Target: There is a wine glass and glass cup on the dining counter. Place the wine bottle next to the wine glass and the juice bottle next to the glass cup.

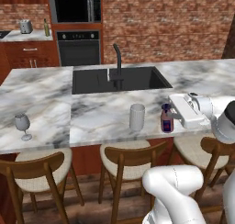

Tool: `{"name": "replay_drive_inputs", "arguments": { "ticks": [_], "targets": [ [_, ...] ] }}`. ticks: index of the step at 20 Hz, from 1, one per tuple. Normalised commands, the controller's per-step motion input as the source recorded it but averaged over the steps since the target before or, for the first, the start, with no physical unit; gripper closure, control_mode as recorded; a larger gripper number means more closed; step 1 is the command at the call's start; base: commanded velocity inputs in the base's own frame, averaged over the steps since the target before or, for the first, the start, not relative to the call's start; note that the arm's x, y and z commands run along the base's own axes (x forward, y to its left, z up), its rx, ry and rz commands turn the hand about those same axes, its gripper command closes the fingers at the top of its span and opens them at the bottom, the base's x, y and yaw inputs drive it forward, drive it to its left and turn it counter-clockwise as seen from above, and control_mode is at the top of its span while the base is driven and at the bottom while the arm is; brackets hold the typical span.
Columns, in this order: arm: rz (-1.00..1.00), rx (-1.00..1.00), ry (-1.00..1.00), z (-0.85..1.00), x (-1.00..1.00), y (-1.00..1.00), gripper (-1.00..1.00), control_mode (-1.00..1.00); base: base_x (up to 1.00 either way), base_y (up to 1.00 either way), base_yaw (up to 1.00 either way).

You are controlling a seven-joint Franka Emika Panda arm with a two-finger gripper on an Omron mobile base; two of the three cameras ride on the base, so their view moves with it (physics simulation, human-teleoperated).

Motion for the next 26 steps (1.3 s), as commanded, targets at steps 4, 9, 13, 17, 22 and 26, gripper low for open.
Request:
{"name": "replay_drive_inputs", "arguments": {
  "ticks": [4, 9, 13, 17, 22, 26],
  "targets": [
    [0.0, 0.01, 0.0, 0.0, 0.0, -0.1, 1.0, -1.0, 0.0, -0.03, 0.0],
    [0.01, 0.02, 0.0, 0.0, 0.12, -0.84, 1.0, -1.0, 0.0, 0.0, 0.0],
    [0.0, 0.02, 0.01, 0.0, 0.34, -1.0, 1.0, -1.0, 0.0, 0.0, 0.0],
    [0.0, 0.01, 0.09, -0.1, 0.8, -0.85, 1.0, -1.0, 0.0, 0.0, 0.0],
    [0.04, 0.0, 0.08, -0.41, 0.94, -0.52, 1.0, -1.0, 0.0, 0.0, 0.0],
    [0.13, 0.0, 0.04, -0.84, 0.92, -0.06, 1.0, -1.0, 0.0, 0.0, 0.0]
  ]
}}
